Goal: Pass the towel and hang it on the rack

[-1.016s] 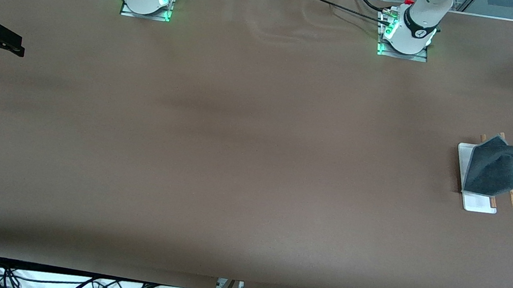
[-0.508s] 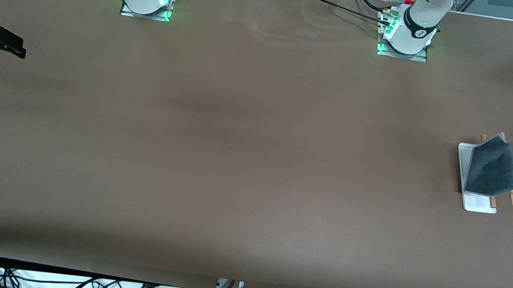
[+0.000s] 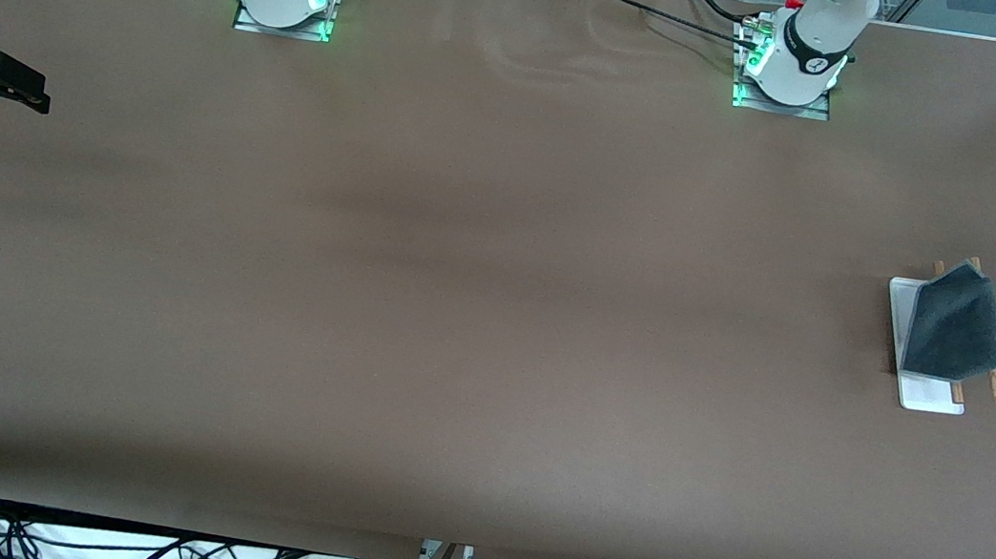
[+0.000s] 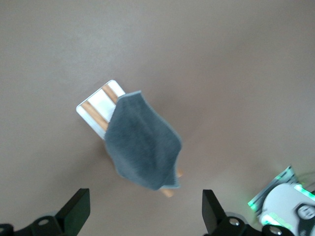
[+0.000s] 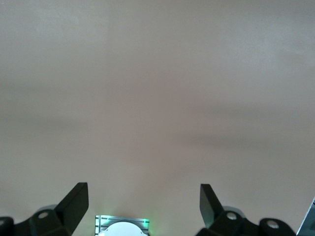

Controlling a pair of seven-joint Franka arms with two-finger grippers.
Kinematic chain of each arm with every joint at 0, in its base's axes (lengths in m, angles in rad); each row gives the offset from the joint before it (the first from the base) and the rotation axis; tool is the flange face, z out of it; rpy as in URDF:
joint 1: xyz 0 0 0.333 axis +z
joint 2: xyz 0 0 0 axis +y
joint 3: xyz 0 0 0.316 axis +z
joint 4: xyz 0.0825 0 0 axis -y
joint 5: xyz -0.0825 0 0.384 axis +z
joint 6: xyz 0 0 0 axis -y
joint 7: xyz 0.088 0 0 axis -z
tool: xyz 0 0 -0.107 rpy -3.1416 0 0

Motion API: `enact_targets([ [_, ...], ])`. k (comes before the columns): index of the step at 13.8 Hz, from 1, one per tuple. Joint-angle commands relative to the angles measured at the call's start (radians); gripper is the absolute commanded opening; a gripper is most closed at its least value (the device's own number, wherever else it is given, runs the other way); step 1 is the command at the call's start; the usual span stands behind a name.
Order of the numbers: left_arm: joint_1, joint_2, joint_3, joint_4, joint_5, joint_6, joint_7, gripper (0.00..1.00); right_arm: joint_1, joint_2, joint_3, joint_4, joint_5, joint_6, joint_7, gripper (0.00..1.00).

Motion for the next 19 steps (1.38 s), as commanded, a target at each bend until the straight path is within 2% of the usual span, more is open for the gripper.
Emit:
enact_targets([
  [1,-0.095,-0.044,0.007,-0.021,0.027,-0.024,-0.185,1.00,-0.005,-0.009,0.005,-0.010,-0.004,0.007,-0.014,1.00],
  [7,-0.284,-0.082,0.009,-0.038,0.041,-0.033,-0.524,1.00,-0.003,-0.011,0.008,-0.010,-0.003,0.005,-0.012,1.00],
  [9,-0.340,-0.171,0.009,-0.148,0.039,0.011,-0.679,1.00,-0.002,-0.011,0.008,-0.010,-0.003,0.005,-0.012,1.00],
  [11,-0.428,-0.301,0.012,-0.310,0.039,0.092,-0.869,1.00,-0.002,-0.011,0.008,-0.010,-0.003,0.007,-0.012,1.00],
  [13,-0.465,-0.419,0.010,-0.468,0.030,0.150,-0.933,1.00,-0.002,-0.011,0.008,-0.010,-0.003,0.005,-0.012,1.00],
  [14,-0.482,-0.458,0.012,-0.502,0.029,0.178,-0.931,1.00,-0.002,-0.011,0.008,-0.010,-0.003,0.005,-0.012,1.00],
  [19,-0.489,-0.518,0.036,-0.521,0.027,0.298,-0.965,1.00,-0.002,-0.011,0.008,-0.009,-0.001,0.007,-0.012,1.00],
])
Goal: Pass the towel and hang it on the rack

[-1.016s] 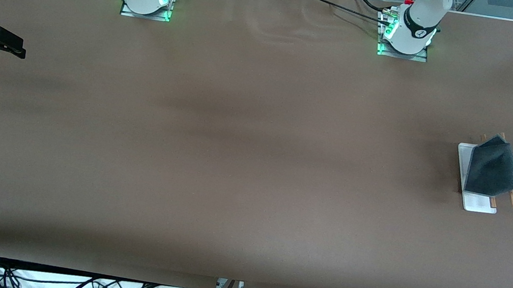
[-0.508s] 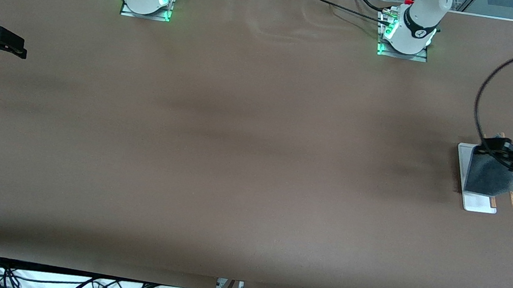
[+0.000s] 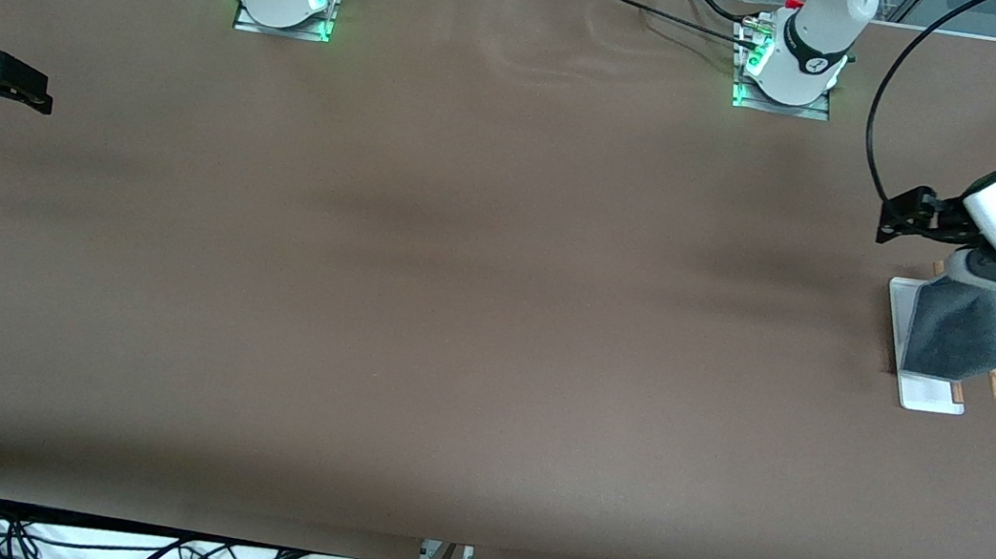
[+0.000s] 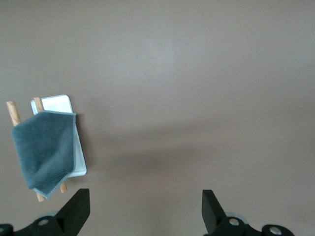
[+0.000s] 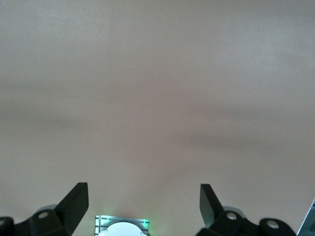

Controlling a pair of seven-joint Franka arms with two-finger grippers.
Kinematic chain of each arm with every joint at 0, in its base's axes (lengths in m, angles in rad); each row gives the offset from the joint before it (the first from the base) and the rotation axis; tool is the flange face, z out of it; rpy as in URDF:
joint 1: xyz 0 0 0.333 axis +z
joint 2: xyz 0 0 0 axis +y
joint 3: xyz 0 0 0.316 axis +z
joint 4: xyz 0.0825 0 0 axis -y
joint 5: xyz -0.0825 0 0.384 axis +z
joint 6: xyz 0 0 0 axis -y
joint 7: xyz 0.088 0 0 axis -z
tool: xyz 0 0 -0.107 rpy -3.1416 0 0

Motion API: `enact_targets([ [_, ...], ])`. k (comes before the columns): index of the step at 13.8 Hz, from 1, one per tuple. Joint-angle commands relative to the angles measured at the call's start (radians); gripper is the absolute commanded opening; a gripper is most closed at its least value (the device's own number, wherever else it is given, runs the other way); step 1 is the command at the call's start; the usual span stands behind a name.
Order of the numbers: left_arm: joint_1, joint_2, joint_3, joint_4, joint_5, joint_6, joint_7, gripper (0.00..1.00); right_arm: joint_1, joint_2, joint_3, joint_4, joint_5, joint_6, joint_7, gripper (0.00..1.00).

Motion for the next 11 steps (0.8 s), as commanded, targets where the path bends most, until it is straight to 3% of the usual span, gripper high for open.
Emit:
enact_targets([
  [1,-0.021,-0.038,0.011,-0.043,0.018,0.046,-0.064,1.00,-0.005,-0.009,0.005,-0.010,-0.001,0.006,-0.012,1.00],
  [11,-0.043,-0.044,0.040,-0.043,0.023,0.045,-0.069,1.00,-0.005,-0.009,0.003,-0.009,-0.001,0.006,-0.012,1.00],
])
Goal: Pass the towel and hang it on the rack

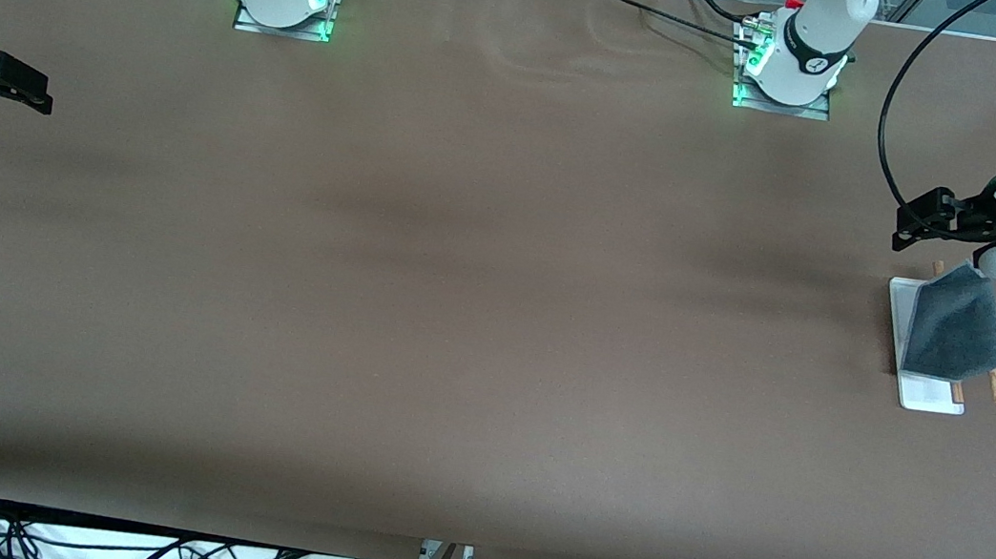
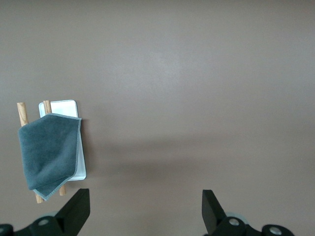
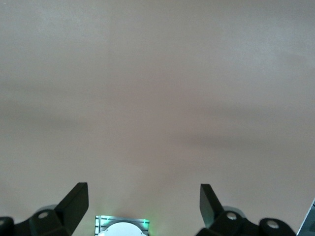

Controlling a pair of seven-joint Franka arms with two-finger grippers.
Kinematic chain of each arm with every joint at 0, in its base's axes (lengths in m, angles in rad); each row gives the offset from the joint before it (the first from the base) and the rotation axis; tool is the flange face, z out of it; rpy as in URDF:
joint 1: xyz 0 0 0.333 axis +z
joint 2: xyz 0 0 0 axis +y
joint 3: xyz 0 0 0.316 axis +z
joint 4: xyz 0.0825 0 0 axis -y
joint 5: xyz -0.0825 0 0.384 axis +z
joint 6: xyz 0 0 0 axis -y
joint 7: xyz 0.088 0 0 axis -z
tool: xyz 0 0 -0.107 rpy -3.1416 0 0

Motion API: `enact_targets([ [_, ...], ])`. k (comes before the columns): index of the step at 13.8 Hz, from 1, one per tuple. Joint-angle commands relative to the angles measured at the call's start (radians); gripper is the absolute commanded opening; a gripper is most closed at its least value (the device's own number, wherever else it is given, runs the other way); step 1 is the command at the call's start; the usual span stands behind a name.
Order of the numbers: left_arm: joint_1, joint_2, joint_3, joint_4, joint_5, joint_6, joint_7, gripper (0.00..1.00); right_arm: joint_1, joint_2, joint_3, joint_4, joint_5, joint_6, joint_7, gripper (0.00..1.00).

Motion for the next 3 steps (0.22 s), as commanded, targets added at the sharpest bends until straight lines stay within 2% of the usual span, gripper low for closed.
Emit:
enact_targets([
  [1,-0.016,-0.031,0.012,-0.031,0.023,0.019,-0.012,1.00,-0.005,-0.009,0.002,-0.009,-0.001,0.007,-0.012,1.00],
  [3,-0.012,-0.031,0.012,-0.032,0.023,0.019,-0.012,1.00,-0.005,-0.009,0.000,-0.009,-0.001,0.007,-0.012,1.00],
])
